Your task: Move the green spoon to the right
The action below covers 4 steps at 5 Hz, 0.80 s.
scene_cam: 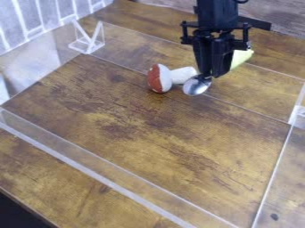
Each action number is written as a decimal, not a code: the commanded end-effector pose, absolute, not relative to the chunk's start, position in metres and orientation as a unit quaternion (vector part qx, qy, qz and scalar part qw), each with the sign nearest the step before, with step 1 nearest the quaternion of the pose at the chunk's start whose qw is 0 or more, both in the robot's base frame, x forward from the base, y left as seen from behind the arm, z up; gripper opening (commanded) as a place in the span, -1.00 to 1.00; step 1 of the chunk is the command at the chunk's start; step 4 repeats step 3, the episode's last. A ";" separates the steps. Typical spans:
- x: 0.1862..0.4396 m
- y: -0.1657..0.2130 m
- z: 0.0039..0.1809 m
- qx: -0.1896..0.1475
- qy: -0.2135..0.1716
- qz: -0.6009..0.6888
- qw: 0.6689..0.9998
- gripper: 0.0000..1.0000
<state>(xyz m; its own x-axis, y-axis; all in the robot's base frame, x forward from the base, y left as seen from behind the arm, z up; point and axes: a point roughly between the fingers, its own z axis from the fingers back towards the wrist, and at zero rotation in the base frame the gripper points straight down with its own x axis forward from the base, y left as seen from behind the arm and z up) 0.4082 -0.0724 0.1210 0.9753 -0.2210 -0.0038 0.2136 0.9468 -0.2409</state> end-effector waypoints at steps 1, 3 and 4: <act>0.414 -0.059 0.148 -0.121 -0.027 -0.070 0.990 -1.00; 0.408 -0.058 0.145 -0.123 -0.030 -0.053 0.990 -1.00; 0.408 -0.058 0.145 -0.123 -0.030 -0.053 0.990 -1.00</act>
